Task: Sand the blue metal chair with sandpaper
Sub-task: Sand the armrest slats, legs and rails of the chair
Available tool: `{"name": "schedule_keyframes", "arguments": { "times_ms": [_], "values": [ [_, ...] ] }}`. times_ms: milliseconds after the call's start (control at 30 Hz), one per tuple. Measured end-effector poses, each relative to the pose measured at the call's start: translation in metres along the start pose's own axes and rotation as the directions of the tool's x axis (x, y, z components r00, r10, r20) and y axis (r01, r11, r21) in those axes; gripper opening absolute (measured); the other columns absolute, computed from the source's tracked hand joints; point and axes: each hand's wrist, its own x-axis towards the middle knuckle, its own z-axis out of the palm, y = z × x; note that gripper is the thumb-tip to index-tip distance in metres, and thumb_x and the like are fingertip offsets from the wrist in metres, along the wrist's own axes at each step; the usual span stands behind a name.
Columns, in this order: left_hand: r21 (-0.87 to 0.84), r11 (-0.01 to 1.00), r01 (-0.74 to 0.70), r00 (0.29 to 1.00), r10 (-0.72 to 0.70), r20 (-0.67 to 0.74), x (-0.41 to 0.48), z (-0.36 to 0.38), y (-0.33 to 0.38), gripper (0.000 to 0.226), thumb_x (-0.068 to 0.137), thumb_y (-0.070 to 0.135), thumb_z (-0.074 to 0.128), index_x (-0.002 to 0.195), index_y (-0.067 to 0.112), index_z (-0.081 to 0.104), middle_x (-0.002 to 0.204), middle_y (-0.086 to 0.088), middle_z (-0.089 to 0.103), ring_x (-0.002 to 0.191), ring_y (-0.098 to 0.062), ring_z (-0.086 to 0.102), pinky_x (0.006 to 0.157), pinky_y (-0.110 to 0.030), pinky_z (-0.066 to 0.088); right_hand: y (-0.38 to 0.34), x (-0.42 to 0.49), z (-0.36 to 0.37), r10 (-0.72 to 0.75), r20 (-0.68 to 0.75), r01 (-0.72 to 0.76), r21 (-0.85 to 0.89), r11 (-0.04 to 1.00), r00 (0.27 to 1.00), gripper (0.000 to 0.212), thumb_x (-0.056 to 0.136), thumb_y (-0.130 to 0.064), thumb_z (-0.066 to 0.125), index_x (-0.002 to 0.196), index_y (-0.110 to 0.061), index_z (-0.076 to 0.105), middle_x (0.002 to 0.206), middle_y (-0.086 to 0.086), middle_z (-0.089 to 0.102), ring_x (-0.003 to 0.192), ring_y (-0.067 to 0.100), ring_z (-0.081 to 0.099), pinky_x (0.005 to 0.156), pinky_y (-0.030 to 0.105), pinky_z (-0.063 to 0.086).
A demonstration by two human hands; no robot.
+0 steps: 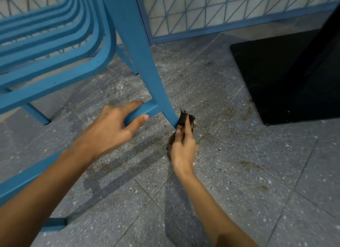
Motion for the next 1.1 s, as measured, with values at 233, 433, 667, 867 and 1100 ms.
{"name": "schedule_keyframes", "arguments": {
  "times_ms": [233, 433, 667, 867, 1100],
  "values": [
    [0.007, 0.999, -0.036, 0.999, 0.036, -0.009, 0.002, 0.000, -0.001, 0.032, 0.093, 0.038, 0.049, 0.119, 0.024, 0.058, 0.062, 0.006, 0.063, 0.055, -0.012, 0.060, 0.051, -0.027, 0.046, 0.033, 0.035, -0.004, 0.340, -0.044, -0.341, -0.025, 0.940, 0.939, 0.049, 0.101, -0.013, 0.033, 0.149, -0.025, 0.028, 0.132, 0.010, 0.055, 0.116, 0.028, 0.054, 0.100, 0.034, 0.042],
    [0.012, 0.999, -0.034, 0.999, 0.034, -0.008, 0.004, -0.001, -0.004, 0.039, 0.091, 0.048, 0.043, 0.121, 0.026, 0.056, 0.064, 0.005, 0.064, 0.052, -0.009, 0.060, 0.049, -0.028, 0.048, 0.006, 0.021, -0.002, 0.064, -0.052, -0.062, 0.040, 0.997, 0.997, 0.049, 0.098, -0.007, 0.042, 0.141, -0.030, 0.044, 0.114, -0.002, 0.062, 0.098, 0.011, 0.058, 0.084, 0.020, 0.047],
    [0.010, 1.000, -0.022, 1.000, 0.023, -0.010, 0.008, -0.002, -0.002, 0.031, 0.095, 0.038, 0.049, 0.119, 0.021, 0.058, 0.067, 0.001, 0.066, 0.053, -0.013, 0.064, 0.053, -0.039, 0.054, 0.030, 0.034, -0.010, 0.139, 0.034, -0.136, -0.077, 0.988, 0.990, 0.049, 0.100, -0.010, 0.036, 0.145, -0.031, 0.036, 0.119, 0.005, 0.060, 0.097, 0.017, 0.056, 0.081, 0.023, 0.041],
    [0.059, 0.997, -0.042, 0.999, 0.043, -0.013, 0.012, -0.001, -0.004, 0.036, 0.093, 0.037, 0.050, 0.120, 0.015, 0.058, 0.063, 0.007, 0.060, 0.049, -0.005, 0.057, 0.049, -0.017, 0.045, 0.025, 0.056, -0.012, 0.178, 0.039, -0.173, -0.107, 0.979, 0.983, 0.044, 0.097, -0.005, 0.041, 0.136, -0.023, 0.051, 0.116, 0.005, 0.063, 0.097, 0.021, 0.061, 0.080, 0.026, 0.048],
    [0.153, 0.971, -0.183, 0.982, 0.188, -0.014, 0.009, -0.004, -0.013, 0.054, 0.092, 0.051, 0.034, 0.117, 0.009, 0.058, 0.067, 0.003, 0.058, 0.046, 0.001, 0.048, 0.044, -0.014, 0.038, 0.018, 0.048, -0.020, 0.013, 0.140, 0.019, -0.226, 0.974, 0.990, 0.049, 0.091, 0.003, 0.051, 0.134, -0.018, 0.050, 0.098, 0.000, 0.062, 0.087, 0.012, 0.056, 0.072, 0.004, 0.042]
  ]
}}
